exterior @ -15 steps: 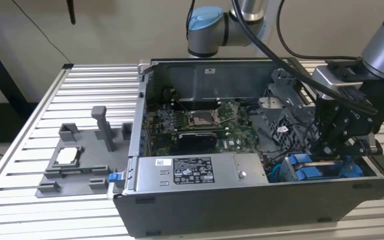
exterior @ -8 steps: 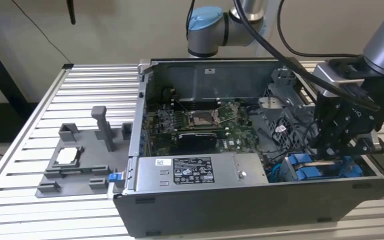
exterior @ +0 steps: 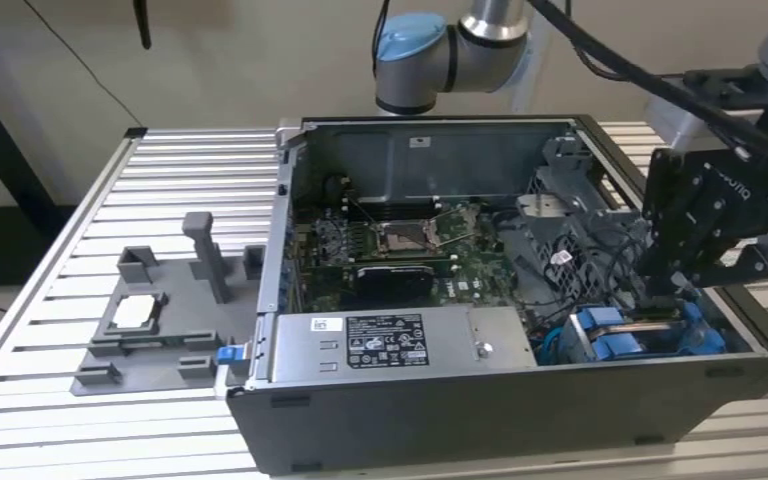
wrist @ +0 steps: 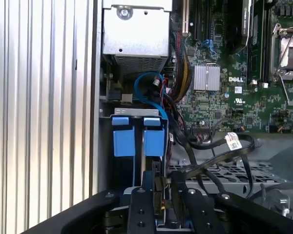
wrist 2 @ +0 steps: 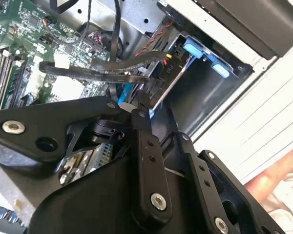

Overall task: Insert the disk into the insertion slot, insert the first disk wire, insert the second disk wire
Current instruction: 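Insert the second disk wire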

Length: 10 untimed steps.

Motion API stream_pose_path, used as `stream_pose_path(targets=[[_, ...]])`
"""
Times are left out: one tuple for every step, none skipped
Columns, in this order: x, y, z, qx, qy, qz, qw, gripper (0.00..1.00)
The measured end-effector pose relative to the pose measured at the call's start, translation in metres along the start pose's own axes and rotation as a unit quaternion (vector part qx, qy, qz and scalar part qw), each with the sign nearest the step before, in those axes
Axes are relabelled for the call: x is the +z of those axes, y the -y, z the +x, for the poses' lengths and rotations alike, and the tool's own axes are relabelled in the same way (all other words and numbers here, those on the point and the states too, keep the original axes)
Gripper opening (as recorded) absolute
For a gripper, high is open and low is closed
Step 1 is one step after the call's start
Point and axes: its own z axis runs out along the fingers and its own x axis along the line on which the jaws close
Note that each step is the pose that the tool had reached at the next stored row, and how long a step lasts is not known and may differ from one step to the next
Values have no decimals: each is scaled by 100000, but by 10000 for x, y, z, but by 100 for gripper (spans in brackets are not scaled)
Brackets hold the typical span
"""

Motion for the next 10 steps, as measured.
stream_pose_path(targets=[[-39, -2, -2, 1, 8, 0, 100000, 30], [-75, -3, -4, 2, 0, -1, 100000, 30], [-94, -4, -5, 2, -3, -1, 100000, 30], [-98, -5, -5, 2, 10, 1, 100000, 30], [-98, -5, -5, 0, 10, 0, 100000, 30], [-98, -4, -5, -2, 17, 1, 100000, 30], [-98, -4, -5, -1, 18, 0, 100000, 30], [-100, -5, -5, 0, 6, 0, 100000, 30], [-101, -5, -5, 0, 1, -1, 100000, 30], [-101, -5, -5, -1, 5, 0, 100000, 30]])
